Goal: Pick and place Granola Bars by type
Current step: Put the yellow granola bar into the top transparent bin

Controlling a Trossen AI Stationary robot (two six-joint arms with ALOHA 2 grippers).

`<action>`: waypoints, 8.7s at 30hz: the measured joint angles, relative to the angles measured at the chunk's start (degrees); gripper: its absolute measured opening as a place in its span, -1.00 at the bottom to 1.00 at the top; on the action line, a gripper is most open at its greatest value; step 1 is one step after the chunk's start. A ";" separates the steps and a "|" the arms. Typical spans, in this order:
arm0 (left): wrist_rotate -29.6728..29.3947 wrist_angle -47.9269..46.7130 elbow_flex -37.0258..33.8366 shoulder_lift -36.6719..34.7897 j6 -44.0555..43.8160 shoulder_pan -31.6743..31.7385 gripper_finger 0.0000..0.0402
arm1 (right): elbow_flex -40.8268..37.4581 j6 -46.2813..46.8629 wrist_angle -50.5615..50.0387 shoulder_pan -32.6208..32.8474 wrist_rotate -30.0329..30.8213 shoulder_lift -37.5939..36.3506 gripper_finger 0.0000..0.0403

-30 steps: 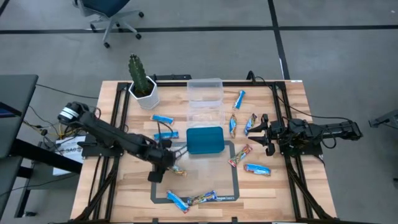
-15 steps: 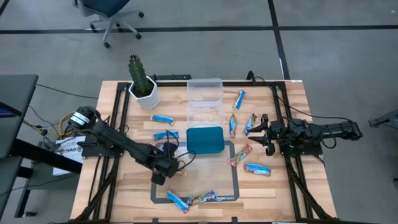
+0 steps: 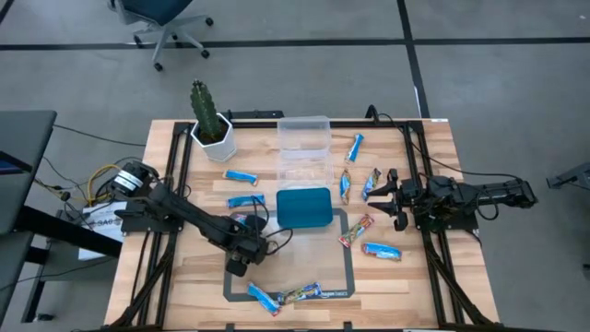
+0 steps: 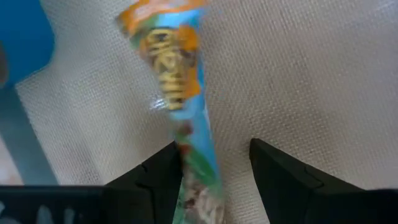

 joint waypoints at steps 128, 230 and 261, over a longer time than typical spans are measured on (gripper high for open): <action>4.86 -9.37 45.19 16.97 1.69 54.80 -0.35 | 0.01 -0.01 0.02 -0.01 0.00 0.04 -0.29; 0.32 -1.20 -7.66 -20.28 12.33 49.49 -0.85 | 0.02 0.00 0.03 0.01 -0.02 0.03 -0.29; 4.94 14.27 23.96 -7.93 2.46 54.34 -0.86 | 0.02 -0.02 0.03 -0.01 -0.02 0.03 -0.29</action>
